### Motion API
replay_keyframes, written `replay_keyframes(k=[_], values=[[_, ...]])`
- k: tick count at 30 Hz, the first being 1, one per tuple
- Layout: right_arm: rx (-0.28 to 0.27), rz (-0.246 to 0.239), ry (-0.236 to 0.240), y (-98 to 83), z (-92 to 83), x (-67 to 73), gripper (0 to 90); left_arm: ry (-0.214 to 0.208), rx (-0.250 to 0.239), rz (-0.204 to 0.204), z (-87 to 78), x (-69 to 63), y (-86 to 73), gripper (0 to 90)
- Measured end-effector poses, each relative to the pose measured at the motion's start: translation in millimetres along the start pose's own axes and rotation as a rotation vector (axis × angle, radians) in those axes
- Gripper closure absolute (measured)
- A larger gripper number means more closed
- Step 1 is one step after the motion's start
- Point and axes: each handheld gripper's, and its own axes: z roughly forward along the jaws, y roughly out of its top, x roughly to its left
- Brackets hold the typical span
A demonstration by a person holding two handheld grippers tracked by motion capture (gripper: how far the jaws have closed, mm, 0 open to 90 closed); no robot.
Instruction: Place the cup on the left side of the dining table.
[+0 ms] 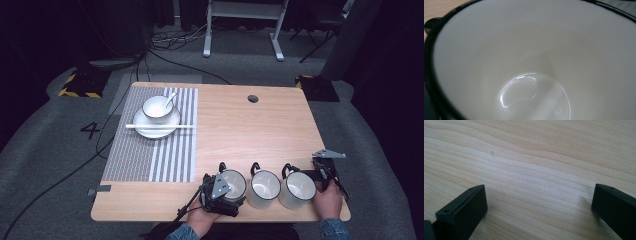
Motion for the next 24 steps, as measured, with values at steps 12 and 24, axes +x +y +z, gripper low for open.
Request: replay_keyframes(k=[12,24], values=[[0.001,-0.002,0.000,0.1,-0.1,-0.2,0.2,0.011,0.003,0.003,-0.1,-1.1,0.2,3.4],[0.001,-0.003,0.000,0.1,-0.1,-0.2,0.2,0.016,-0.035,-0.021,-17.8,0.5,13.4,3.5]])
